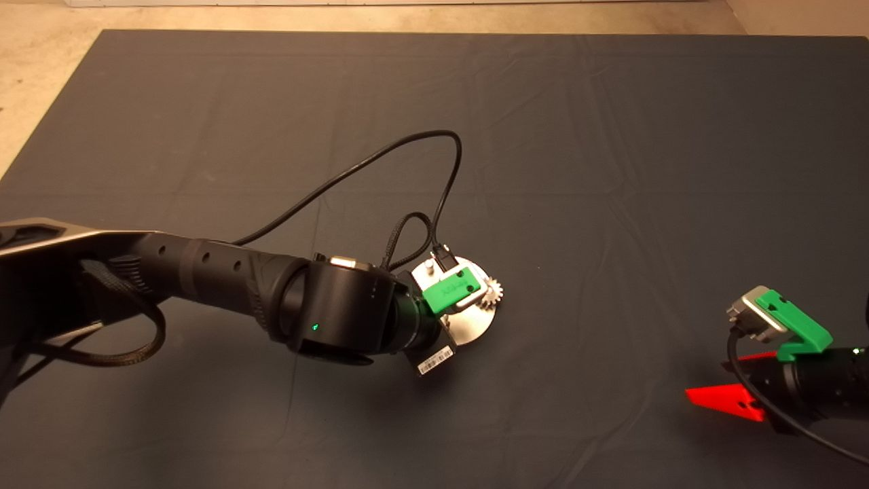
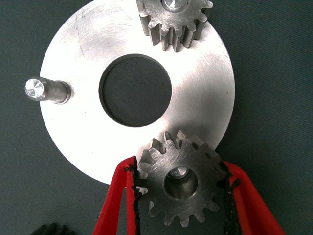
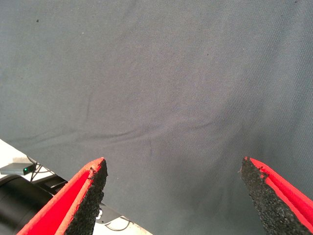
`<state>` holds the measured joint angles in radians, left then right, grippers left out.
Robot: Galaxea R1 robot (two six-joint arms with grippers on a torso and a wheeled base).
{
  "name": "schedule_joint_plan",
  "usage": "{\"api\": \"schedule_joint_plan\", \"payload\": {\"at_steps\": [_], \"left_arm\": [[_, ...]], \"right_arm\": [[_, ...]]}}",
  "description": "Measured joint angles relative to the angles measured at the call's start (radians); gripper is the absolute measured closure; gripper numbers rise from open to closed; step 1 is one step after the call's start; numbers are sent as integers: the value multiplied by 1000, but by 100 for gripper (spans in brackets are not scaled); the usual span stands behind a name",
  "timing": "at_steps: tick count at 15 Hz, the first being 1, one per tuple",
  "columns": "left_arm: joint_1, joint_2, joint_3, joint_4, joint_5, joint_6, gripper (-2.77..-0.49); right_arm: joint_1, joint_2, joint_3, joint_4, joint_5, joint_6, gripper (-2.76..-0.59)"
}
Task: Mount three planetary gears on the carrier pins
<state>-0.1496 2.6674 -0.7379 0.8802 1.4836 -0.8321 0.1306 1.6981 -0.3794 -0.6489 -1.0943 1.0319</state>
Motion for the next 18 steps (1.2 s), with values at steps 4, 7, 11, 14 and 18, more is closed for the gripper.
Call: {"api": "schedule_joint_plan", "payload": {"at_steps": [4, 7, 11, 14, 18], "left_arm": [[0, -3, 0, 0, -13, 0, -94], [0, -3, 0, 3, -23, 0, -106], [0, -4, 1, 3, -26, -1, -120], [0, -20, 29, 2, -25, -2, -128], [-33, -81, 105, -38, 4, -2, -134]], "right_arm": [[0, 0, 0, 0, 0, 0, -202], [0, 0, 0, 0, 0, -2, -202], [0, 0, 0, 0, 0, -2, -202], [0, 0, 0, 0, 0, -2, -202], [0, -1, 0, 0, 0, -2, -202]]}}
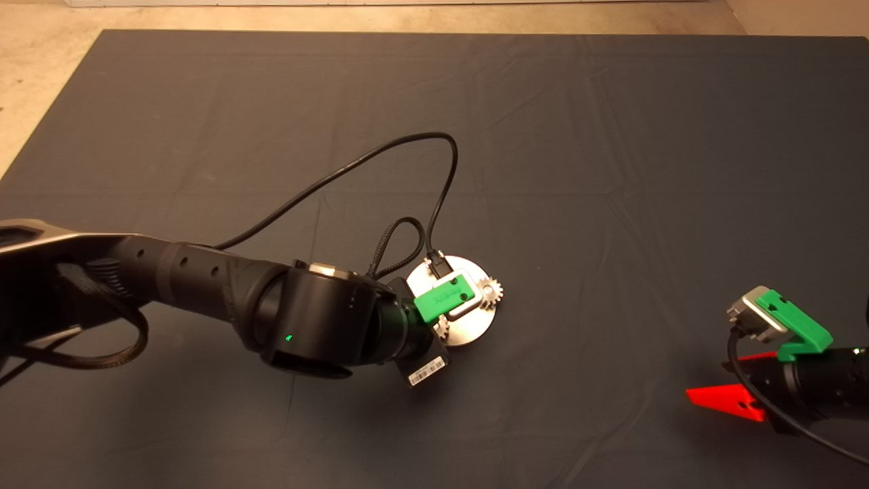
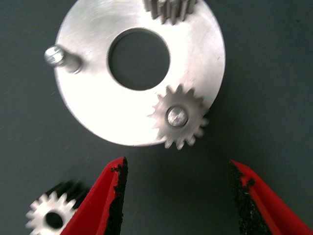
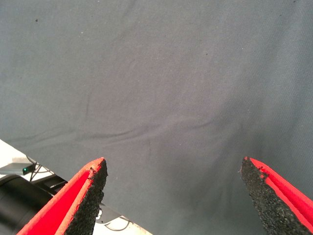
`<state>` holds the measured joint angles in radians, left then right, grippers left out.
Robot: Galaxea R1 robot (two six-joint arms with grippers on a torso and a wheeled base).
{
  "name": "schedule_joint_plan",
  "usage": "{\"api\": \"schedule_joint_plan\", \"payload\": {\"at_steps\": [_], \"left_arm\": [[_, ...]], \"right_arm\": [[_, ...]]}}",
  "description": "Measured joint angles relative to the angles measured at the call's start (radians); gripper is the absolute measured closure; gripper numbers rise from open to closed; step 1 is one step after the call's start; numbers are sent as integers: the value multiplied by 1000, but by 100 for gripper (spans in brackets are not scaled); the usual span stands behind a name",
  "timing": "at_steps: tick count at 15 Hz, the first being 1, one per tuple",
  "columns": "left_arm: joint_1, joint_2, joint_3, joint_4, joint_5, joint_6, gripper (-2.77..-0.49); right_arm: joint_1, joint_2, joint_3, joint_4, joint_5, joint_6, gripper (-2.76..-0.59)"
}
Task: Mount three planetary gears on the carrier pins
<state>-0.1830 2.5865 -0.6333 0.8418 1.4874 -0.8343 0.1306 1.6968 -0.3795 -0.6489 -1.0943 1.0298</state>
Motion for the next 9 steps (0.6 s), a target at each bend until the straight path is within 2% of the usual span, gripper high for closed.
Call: {"api": "schedule_joint_plan", "payload": {"at_steps": [2, 4, 5, 7, 9], "left_arm": [[-34, -82, 43, -10, 7, 0, -134], [-40, -166, 47, -13, 26, 6, -138], [-40, -190, 47, -16, 31, 21, -148], [-40, -214, 46, -22, 27, 77, -150], [-46, -222, 14, -26, 23, 86, -150]], "right_arm": [[0, 0, 0, 0, 0, 0, -202], [0, 1, 0, 0, 0, 0, -202], [0, 1, 0, 0, 0, 0, -202], [0, 2, 0, 0, 2, 0, -202], [0, 2, 0, 0, 1, 0, -202]]}}
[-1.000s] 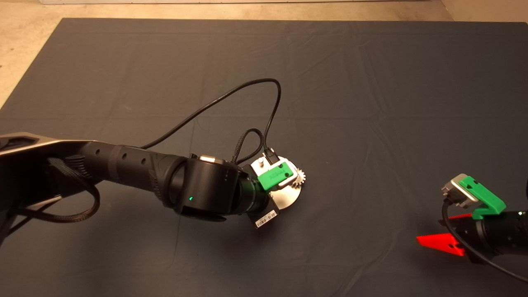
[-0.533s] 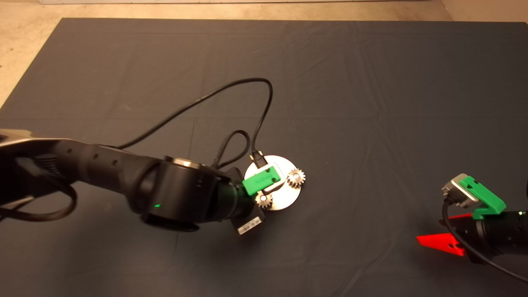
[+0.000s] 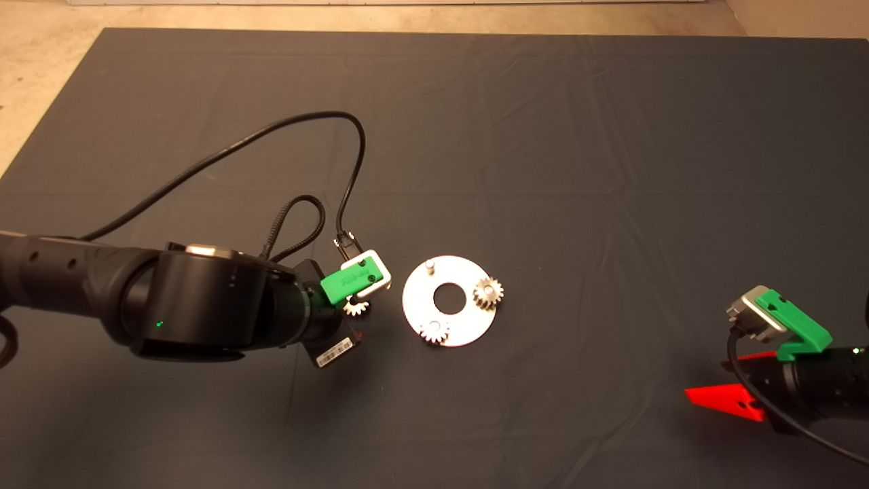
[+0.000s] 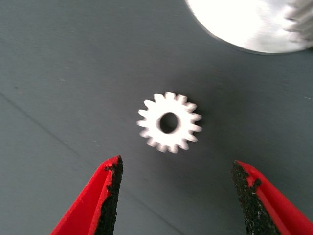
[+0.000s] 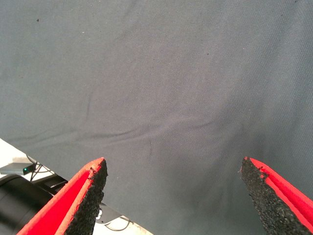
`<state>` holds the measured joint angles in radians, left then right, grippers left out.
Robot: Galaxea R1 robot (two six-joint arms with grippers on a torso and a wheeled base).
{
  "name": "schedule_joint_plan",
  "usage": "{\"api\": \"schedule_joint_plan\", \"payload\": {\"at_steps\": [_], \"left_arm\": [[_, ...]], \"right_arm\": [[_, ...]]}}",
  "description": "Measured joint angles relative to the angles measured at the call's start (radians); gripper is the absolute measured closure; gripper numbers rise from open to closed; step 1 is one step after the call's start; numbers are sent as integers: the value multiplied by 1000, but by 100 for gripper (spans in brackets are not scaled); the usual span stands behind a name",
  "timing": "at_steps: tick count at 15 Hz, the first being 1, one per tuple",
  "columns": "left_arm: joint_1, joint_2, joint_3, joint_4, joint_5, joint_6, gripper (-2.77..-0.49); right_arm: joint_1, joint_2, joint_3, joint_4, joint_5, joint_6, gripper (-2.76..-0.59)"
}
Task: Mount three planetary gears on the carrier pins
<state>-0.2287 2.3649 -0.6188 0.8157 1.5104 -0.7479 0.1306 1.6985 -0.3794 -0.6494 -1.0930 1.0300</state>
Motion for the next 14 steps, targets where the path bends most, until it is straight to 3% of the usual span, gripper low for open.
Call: {"api": "schedule_joint_plan", "payload": {"at_steps": [2, 3, 6, 8, 14], "left_arm": [[-4, -1, -33, 0, -13, 9, -150], [-4, -3, -43, 0, -31, 25, -150], [-4, -1, -100, 0, -129, 38, -150], [-3, -1, -116, 0, -142, 40, -150], [4, 0, -128, 1, -147, 39, -150]], "right_arm": [[0, 0, 0, 0, 0, 0, -202], [0, 0, 0, 0, 0, 0, -202], [0, -1, 0, 0, 0, 0, -202], [0, -3, 0, 0, 0, -4, -202], [0, -3, 0, 0, 1, -8, -202]]}}
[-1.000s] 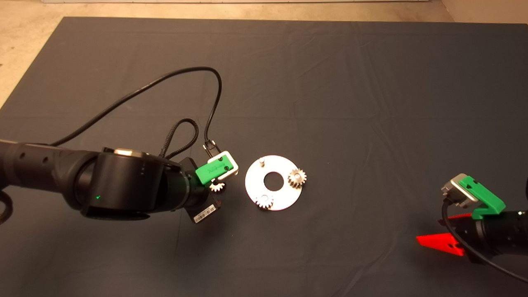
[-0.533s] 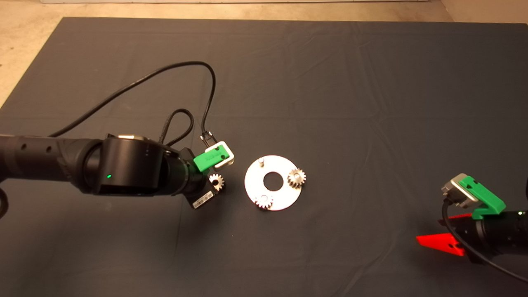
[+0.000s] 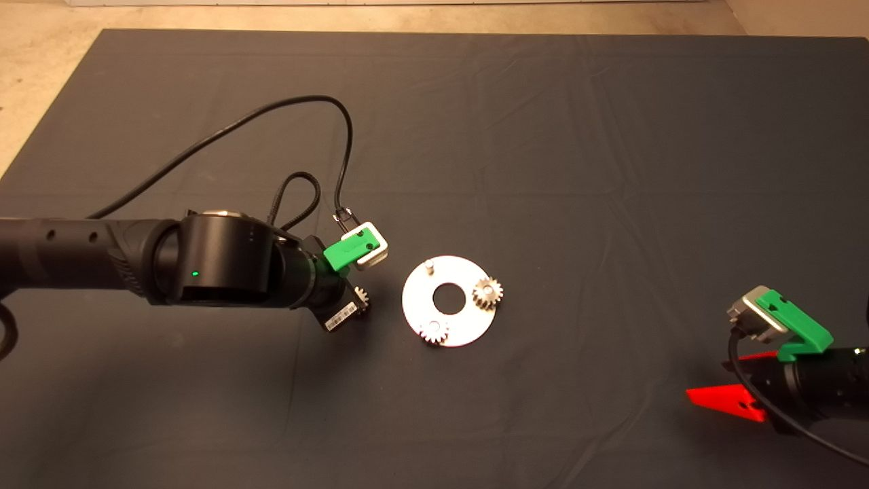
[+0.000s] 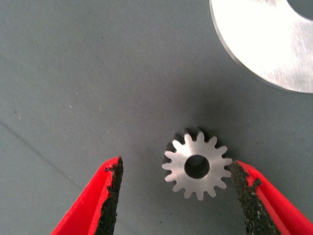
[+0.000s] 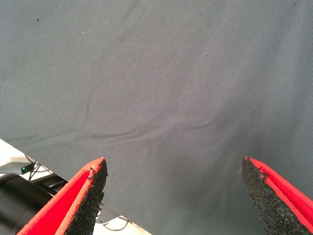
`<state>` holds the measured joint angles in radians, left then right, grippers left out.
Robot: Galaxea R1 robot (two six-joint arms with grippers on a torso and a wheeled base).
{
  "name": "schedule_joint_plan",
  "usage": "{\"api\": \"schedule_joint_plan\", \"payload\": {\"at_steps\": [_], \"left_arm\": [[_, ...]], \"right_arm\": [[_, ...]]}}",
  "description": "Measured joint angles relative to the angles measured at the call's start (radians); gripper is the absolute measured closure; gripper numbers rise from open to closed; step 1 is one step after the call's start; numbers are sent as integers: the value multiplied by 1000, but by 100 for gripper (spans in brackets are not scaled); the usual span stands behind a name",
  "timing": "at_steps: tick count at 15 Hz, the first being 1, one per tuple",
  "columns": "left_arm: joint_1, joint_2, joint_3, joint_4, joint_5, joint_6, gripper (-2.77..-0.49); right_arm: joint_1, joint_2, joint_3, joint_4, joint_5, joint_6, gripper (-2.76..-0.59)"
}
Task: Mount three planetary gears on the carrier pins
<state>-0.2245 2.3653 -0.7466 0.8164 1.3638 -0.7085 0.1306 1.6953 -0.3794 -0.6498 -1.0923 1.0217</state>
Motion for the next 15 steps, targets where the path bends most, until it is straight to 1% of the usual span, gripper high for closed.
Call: {"api": "schedule_joint_plan", "payload": {"at_steps": [1, 2, 3, 4, 6, 10, 13, 14, 15], "left_arm": [[8, 0, 0, 0, 0, 0, -150], [23, 0, 0, 0, -3, 0, -150], [39, 0, 0, -1, -9, 0, -150], [49, 0, 0, -1, -19, 0, -150], [55, 0, 0, 1, -23, 0, -150], [56, 0, -7, 4, -26, 0, -150], [64, -2, -25, 10, -29, 1, -150], [64, -3, -31, 10, -39, 3, -150], [64, -5, -35, 10, -42, 4, -150]], "right_arm": [[0, 0, 0, 0, 0, 0, -202], [0, 0, 0, 0, 0, 0, -202], [0, 0, 0, 0, 0, 0, -202], [0, 0, 0, 0, 0, 0, -202], [0, 0, 0, 0, 0, 0, -202], [0, 3, 0, 0, 0, 0, -202], [0, 3, 0, 0, 0, 0, -202], [0, 3, 0, 0, 0, 0, -202], [0, 3, 0, 0, 0, 0, -202]]}}
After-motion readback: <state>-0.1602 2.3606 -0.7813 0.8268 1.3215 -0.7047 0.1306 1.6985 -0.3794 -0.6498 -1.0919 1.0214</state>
